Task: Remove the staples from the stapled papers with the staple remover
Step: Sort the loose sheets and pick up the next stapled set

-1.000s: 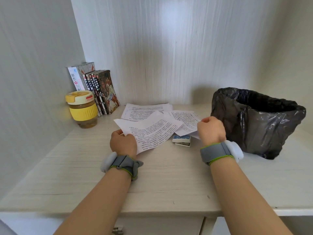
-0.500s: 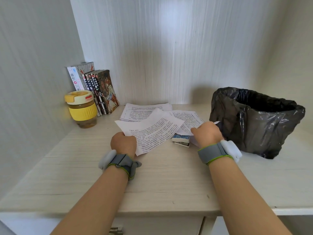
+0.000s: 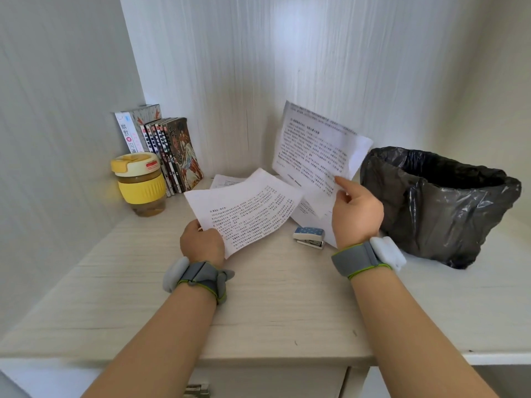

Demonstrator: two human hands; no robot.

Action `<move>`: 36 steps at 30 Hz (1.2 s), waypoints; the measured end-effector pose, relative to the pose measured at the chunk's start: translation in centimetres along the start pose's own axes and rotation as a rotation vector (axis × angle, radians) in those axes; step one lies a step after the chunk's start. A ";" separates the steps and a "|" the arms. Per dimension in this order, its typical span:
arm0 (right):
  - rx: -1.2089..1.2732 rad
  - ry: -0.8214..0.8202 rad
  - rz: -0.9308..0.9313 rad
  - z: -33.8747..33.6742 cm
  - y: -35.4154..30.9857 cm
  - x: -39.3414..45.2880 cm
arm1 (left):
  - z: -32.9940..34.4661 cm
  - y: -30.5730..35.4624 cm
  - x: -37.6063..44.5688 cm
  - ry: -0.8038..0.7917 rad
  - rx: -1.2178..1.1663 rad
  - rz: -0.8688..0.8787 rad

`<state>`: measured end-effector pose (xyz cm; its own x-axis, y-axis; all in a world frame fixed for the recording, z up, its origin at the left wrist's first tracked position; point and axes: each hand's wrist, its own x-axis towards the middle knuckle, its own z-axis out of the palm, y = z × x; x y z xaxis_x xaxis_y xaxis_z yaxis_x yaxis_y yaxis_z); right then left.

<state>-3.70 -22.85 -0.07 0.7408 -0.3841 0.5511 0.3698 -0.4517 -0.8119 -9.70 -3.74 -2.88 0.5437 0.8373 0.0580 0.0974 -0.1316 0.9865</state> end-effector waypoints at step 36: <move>0.409 -0.238 0.156 0.5 1.3 1.1 | 0.2 0.5 0.2 0.044 -0.657 -0.015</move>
<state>-2.10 -23.45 -0.60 0.8949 -0.2057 0.3960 0.3984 -0.0317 -0.9167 -9.36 -3.75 -2.41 0.5106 0.8590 0.0357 -0.4319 0.2204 0.8746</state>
